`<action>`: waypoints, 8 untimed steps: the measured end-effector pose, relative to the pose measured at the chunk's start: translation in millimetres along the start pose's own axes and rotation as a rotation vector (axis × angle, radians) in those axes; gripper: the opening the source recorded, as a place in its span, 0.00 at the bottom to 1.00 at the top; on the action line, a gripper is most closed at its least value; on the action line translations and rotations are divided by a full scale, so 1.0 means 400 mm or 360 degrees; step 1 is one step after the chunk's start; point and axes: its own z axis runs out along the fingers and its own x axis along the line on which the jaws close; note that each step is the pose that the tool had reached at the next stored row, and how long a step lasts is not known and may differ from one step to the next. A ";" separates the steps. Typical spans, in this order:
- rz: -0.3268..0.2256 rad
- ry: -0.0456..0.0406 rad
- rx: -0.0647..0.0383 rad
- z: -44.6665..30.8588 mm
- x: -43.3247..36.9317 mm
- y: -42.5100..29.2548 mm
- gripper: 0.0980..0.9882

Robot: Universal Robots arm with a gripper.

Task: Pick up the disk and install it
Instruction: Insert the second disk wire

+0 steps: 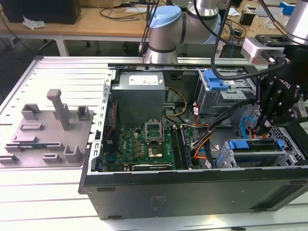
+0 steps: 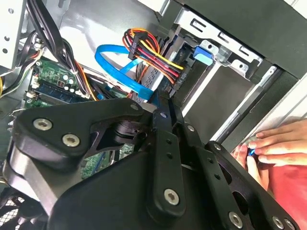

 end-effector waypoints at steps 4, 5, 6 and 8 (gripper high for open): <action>0.0000 -0.0021 0.0001 0.005 0.010 0.000 0.07; 0.0000 -0.0023 0.0001 0.005 0.012 0.000 0.07; 0.0000 -0.0025 0.0001 0.006 0.013 0.000 0.07; 0.0000 -0.0028 0.0001 0.007 0.015 0.000 0.07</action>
